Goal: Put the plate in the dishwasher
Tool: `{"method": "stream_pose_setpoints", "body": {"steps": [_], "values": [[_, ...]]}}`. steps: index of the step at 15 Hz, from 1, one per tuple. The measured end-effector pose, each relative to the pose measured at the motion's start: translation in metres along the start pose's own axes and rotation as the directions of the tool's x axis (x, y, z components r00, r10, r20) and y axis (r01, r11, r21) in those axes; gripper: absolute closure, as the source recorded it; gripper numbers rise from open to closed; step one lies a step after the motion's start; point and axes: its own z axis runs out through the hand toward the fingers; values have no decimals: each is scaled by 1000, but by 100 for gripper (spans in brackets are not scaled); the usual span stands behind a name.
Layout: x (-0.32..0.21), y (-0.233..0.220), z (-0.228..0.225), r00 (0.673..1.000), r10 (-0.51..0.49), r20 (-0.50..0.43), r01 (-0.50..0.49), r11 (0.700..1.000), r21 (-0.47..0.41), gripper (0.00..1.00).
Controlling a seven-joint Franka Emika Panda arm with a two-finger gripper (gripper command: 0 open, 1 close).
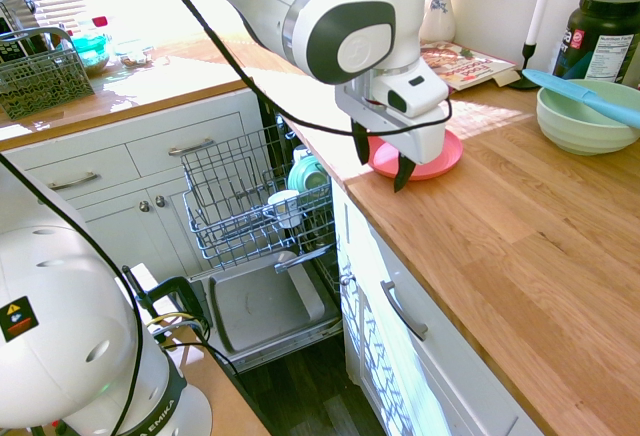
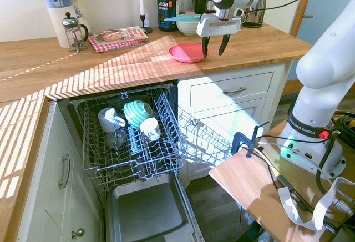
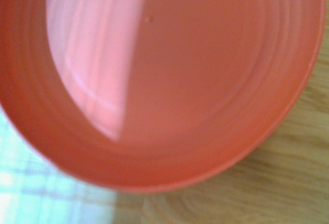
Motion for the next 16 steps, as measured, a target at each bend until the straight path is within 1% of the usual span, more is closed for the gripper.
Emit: {"method": "stream_pose_setpoints", "body": {"steps": [3,5,8,9,12,14,16], "values": [[28,5,4,999,53,12,-54,996,74,0],[47,-3,7,998,57,33,-61,991,122,0],[73,-21,26,996,52,68,-64,979,191,0],[80,-29,34,995,44,86,-60,979,197,100],[90,-43,42,991,-7,131,-22,976,218,100],[94,-42,44,985,-65,157,29,974,226,100],[98,-41,45,979,-103,173,62,972,227,100]]}}
